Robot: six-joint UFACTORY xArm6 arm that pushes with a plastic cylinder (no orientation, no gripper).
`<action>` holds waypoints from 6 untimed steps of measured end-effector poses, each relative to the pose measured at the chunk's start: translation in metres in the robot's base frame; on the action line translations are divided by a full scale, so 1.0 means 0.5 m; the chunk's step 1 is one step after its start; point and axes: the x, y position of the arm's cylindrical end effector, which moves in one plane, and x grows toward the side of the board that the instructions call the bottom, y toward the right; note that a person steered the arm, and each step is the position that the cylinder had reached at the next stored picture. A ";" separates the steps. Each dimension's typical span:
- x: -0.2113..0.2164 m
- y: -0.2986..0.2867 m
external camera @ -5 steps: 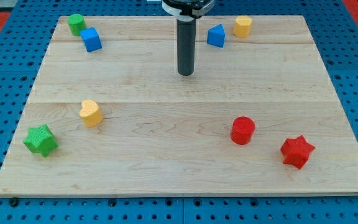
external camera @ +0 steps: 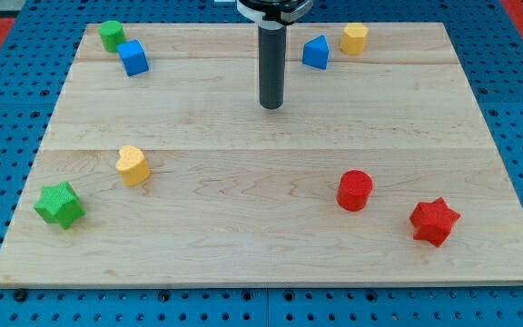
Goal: Slide your arm towards the yellow hexagon
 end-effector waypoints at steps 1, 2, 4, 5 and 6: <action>-0.003 0.006; -0.033 0.061; -0.135 0.304; -0.216 0.320; -0.251 0.259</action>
